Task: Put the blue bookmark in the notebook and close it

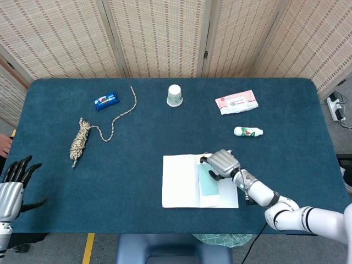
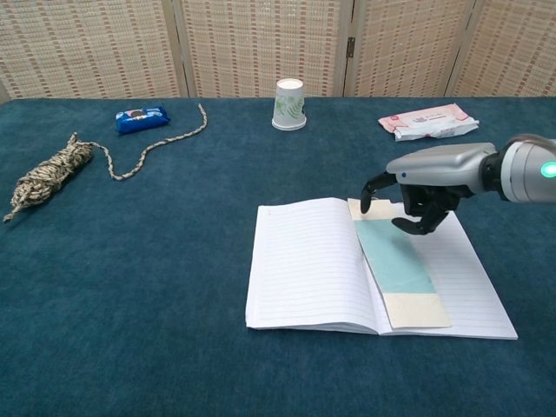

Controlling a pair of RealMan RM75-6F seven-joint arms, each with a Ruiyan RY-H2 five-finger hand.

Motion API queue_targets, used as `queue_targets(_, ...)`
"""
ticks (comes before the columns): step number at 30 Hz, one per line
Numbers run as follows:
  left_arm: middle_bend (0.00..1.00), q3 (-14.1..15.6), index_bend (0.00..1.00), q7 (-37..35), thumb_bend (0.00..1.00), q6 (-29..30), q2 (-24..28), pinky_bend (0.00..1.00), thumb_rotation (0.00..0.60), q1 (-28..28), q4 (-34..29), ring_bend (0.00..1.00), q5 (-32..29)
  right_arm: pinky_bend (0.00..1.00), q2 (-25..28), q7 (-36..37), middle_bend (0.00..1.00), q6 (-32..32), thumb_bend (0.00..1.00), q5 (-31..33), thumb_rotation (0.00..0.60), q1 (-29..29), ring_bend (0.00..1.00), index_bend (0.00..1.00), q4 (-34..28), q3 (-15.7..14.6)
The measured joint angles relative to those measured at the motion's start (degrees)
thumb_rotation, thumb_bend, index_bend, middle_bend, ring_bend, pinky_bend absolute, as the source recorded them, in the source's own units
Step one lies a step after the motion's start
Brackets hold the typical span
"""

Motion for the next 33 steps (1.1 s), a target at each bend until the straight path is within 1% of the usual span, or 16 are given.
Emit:
queue_targets(13,0.06,-0.1,0.21,-0.2,0.17,0.0,0.1,0.0,0.6,0.0,0.1,0.0,-0.1,1.0,-2.0,1.2,1.0,-0.5,0.59,-0.1,0.535,0.4,1.0,0.25,2.7,-0.4)
queue_targets(23,0.06,0.0,0.21,0.3,0.17,0.0,0.0,0.0,0.6,0.0,-0.1,0.0,0.1,1.0,-0.5,-0.3,1.0,1.0,0.59,0.1,0.535,-0.3,1.0,0.26,1.5,-1.3)
queue_targets(33,0.06,0.1,0.21,0.6,0.17,0.2,0.0,0.0,0.6,0.1,-0.2,0.0,0.2,1.0,0.6,-3.3,1.0,1.1,0.59,2.9,0.535,-0.7,1.0,0.29,0.2,-2.6)
